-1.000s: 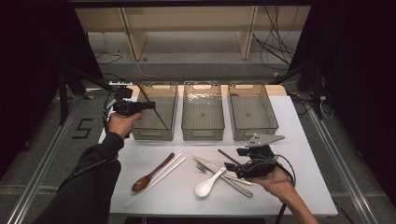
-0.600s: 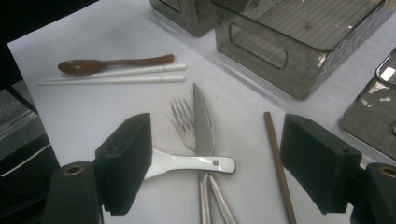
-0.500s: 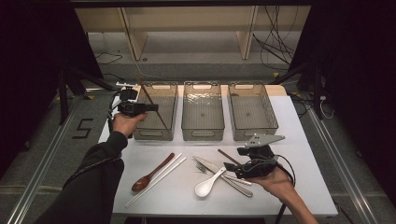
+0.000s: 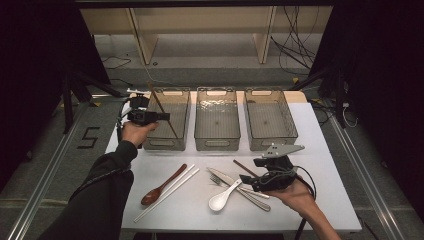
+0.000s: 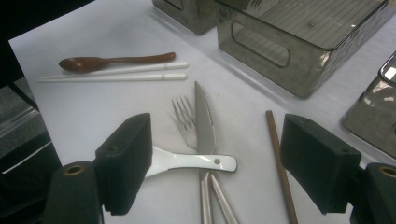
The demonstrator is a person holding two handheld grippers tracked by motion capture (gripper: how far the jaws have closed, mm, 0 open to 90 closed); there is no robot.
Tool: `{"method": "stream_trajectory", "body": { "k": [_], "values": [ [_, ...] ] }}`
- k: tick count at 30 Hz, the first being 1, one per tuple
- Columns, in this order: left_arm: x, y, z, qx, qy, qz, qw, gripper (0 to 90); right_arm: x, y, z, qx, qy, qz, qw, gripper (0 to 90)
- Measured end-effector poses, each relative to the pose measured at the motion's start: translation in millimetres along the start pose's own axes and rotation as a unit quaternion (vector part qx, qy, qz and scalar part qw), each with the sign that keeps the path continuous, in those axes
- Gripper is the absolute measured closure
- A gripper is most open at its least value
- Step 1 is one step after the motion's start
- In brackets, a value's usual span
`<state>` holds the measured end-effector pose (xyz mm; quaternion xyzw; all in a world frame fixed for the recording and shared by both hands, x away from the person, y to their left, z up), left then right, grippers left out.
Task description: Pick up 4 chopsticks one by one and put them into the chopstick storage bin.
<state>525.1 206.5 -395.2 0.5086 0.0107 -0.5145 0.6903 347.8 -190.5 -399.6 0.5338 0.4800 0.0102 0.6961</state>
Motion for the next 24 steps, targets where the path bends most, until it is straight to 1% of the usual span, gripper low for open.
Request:
{"method": "stream_trajectory", "body": {
  "k": [3,9,11,13,14,15,16,18,19,21,24],
  "values": [
    [1.7,-0.4,-1.2,-0.001,0.002,-0.006,1.0,81.8,-0.1,0.0,0.0,0.0,0.0,0.0,1.0,26.5],
    [4.0,0.9,-2.5,-0.001,0.006,-0.008,0.9999,78.1,-0.1,0.0,0.0,-0.001,0.001,-0.001,1.0,26.6],
    [5.4,1.8,-1.5,-0.007,0.015,-0.009,0.9998,72.4,-0.1,0.0,0.0,-0.001,0.001,-0.001,1.0,26.6],
    [6.8,2.9,-1.6,-0.008,0.034,-0.016,0.9992,63.8,0.1,0.0,0.0,-0.001,0.001,-0.001,1.0,26.6],
    [7.6,3.1,-2.0,-0.011,0.036,-0.018,0.9991,61.3,0.1,0.0,-0.1,-0.001,0.002,-0.001,1.0,26.6],
    [8.6,3.5,-2.1,-0.016,0.034,-0.02,0.9991,58.5,0.1,0.0,-0.2,-0.001,0.002,-0.002,1.0,26.6],
    [9.3,3.7,-1.8,-0.013,0.034,-0.024,0.999,56.3,0.2,0.0,-0.3,-0.002,0.003,-0.002,1.0,26.6],
    [10.5,4.5,0.3,-0.007,0.046,-0.026,0.9986,52.4,0.3,-0.1,-0.4,-0.003,0.003,-0.003,1.0,26.6],
    [11.0,5.0,0.4,-0.009,0.052,-0.028,0.9982,48.5,0.4,-0.1,-0.3,-0.002,0.002,-0.003,1.0,26.6],
    [12.4,5.8,0.2,-0.015,0.054,-0.033,0.9979,41.7,0.6,-0.2,-0.2,-0.002,0.003,-0.003,1.0,26.7],
    [13.5,6.6,1.0,-0.01,0.054,-0.041,0.9977,38.4,0.6,-0.1,-0.4,-0.002,0.003,-0.003,1.0,26.6]
  ]
}}
Point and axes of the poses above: each handheld gripper's, and its own axes: x roughly forward along the jaws, y roughly out of its top, z roughly to its right, the point moved 1 cm from there along x, roughly forward along the jaws, and after that the axes turned 8 degrees about -y, right-handed, at the moved point
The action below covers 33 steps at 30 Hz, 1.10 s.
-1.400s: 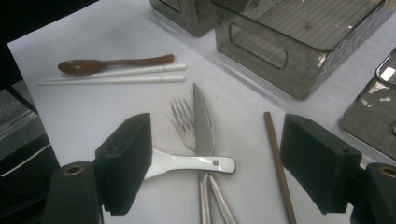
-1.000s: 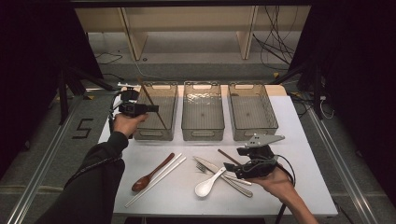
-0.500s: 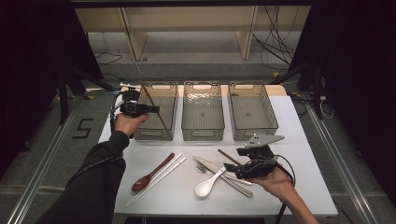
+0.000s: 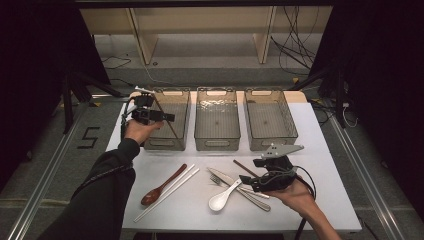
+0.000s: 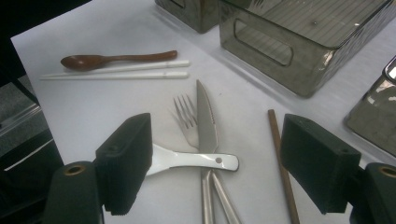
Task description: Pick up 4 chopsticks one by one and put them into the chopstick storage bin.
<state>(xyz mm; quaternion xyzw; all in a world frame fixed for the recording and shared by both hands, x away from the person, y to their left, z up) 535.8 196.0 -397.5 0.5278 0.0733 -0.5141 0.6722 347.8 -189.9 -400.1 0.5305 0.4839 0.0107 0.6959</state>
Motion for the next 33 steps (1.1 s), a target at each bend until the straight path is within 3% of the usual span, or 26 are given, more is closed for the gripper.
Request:
{"method": "stream_trajectory", "body": {
  "k": [7,15,19,27,33],
  "values": [
    [1.5,-0.5,0.8,-0.001,0.004,-0.004,1.0,33.7,0.3,0.0,-0.2,0.0,0.001,0.0,1.0,26.7],
    [-14.5,-4.7,13.5,0.013,-0.025,0.021,0.9994,26.4,-0.4,-0.2,1.0,0.002,-0.001,0.0,1.0,26.6],
    [-29.4,-10.1,22.8,0.023,-0.05,0.04,0.9977,21.9,-0.7,-0.5,2.4,0.003,-0.003,-0.002,1.0,26.6],
    [-53.8,-26.9,41.4,0.049,-0.072,0.069,0.9938,18.4,-2.0,-1.5,8.2,0.008,-0.017,-0.01,0.9998,26.6],
    [-62.3,-40.0,52.8,0.068,-0.084,0.081,0.9909,17.5,-4.5,-1.8,14.7,0.016,-0.03,-0.018,0.9993,27.1]
  ]
}}
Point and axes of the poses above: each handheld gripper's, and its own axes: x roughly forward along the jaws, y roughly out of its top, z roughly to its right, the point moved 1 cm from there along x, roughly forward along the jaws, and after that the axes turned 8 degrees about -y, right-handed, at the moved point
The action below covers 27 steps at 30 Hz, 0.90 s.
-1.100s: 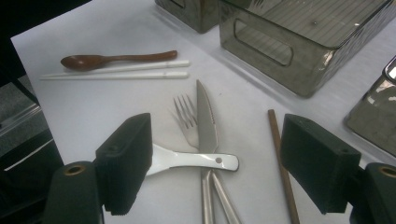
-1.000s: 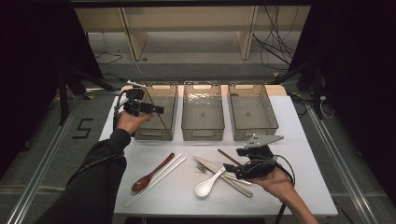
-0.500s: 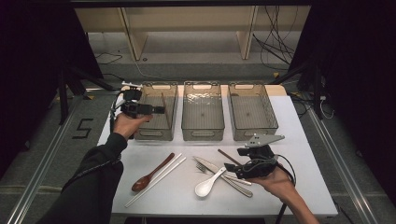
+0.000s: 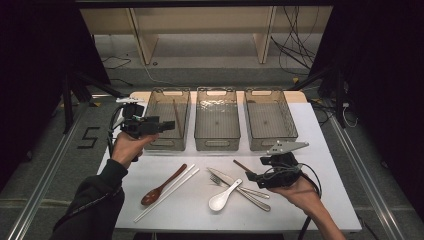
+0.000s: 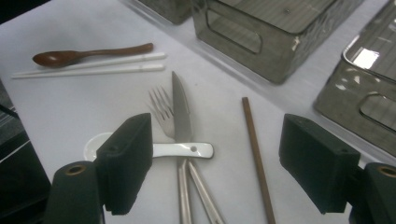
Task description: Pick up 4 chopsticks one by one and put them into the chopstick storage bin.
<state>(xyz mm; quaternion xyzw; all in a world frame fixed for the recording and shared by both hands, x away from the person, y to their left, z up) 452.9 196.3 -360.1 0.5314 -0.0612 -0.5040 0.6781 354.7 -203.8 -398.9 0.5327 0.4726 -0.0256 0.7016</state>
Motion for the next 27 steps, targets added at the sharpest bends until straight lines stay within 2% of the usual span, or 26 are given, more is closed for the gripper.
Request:
{"method": "stream_trajectory", "body": {
  "k": [7,13,16,18,20,23,27],
  "values": [
    [-4.7,-16.1,12.4,0.021,-0.01,-0.006,0.9997,16.8,4.4,-3.7,12.4,-0.002,-0.026,-0.037,0.999,28.9],
    [-7.0,-34.5,22.9,0.038,-0.017,-0.013,0.999,16.0,11.5,-8.6,26.4,0.0,-0.039,-0.087,0.9954,32.4],
    [-8.8,-44.1,26.3,0.047,-0.02,-0.015,0.9986,15.7,15.4,-12.3,30.3,-0.007,-0.048,-0.12,0.9916,35.2],
    [-9.8,-50.5,29.0,0.043,-0.025,-0.012,0.9987,15.7,17.5,-15.3,31.8,-0.016,-0.052,-0.139,0.9887,37.3],
    [-10.5,-56.2,32.0,0.047,-0.029,-0.019,0.9983,15.6,18.7,-17.5,32.8,-0.022,-0.058,-0.155,0.9859,39.4],
    [-12.1,-63.0,36.5,0.048,-0.034,-0.017,0.9981,15.5,21.2,-20.8,35.3,-0.028,-0.065,-0.176,0.9818,43.1],
    [-12.5,-70.4,40.4,0.061,-0.031,-0.017,0.9975,15.5,23.9,-26.9,38.6,-0.027,-0.065,-0.206,0.976,48.6]
  ]
}}
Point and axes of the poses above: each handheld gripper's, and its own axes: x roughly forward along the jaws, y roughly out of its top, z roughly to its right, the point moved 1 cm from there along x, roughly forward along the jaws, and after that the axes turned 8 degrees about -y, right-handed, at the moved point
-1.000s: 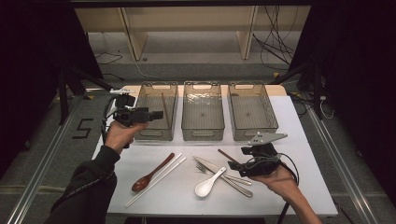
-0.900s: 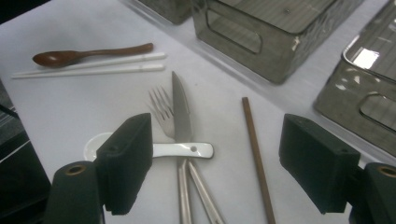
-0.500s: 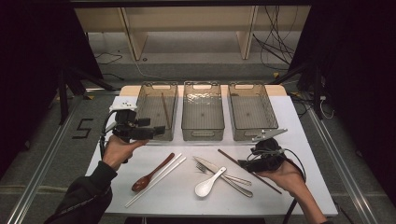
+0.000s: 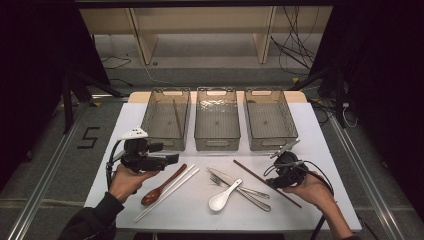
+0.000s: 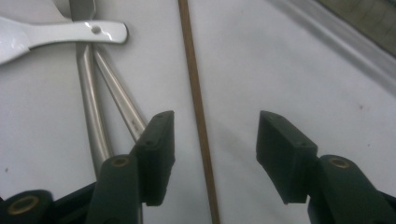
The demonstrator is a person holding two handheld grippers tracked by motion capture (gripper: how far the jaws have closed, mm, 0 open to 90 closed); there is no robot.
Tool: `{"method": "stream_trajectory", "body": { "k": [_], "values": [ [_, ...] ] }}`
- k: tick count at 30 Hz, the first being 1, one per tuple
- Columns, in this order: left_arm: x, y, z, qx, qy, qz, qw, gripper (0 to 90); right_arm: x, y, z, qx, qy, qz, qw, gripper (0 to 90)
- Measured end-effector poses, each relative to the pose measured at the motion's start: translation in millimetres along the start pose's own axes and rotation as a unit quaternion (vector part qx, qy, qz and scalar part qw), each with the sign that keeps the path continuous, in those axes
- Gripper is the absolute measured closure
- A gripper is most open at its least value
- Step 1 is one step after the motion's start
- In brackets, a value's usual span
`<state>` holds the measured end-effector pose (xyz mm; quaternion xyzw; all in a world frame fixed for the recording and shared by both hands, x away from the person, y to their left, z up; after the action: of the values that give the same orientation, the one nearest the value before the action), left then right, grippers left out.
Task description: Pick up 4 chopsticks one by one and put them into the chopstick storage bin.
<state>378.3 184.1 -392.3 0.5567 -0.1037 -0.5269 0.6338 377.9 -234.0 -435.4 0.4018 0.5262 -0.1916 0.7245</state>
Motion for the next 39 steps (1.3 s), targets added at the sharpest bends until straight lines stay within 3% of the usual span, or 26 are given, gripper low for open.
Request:
{"method": "stream_trajectory", "body": {
  "k": [10,20,39],
  "values": [
    [-2.8,-10.2,6.6,0.014,-0.003,0.007,0.9999,15.5,12.8,-7.5,-1.0,-0.018,-0.004,-0.062,0.9979,59.9],
    [-3.9,-18.6,7.2,0.019,0.0,-0.002,0.9998,15.5,18.1,-4.8,-3.6,-0.033,0.004,-0.084,0.9959,71.1],
    [-2.5,-19.6,7.9,0.02,-0.002,-0.006,0.9998,15.5,29.0,0.7,-6.2,-0.061,0.002,-0.122,0.9907,84.8]
  ]
}}
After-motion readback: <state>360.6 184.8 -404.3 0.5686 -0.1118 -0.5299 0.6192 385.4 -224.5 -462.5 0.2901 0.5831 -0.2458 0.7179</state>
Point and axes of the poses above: each handheld gripper's, and its own axes: x roughly forward along the jaws, y roughly out of its top, z roughly to its right, the point moved 1 cm from there along x, roughly forward along the jaws, and after that the axes turned 8 degrees about -y, right-handed, at the moved point
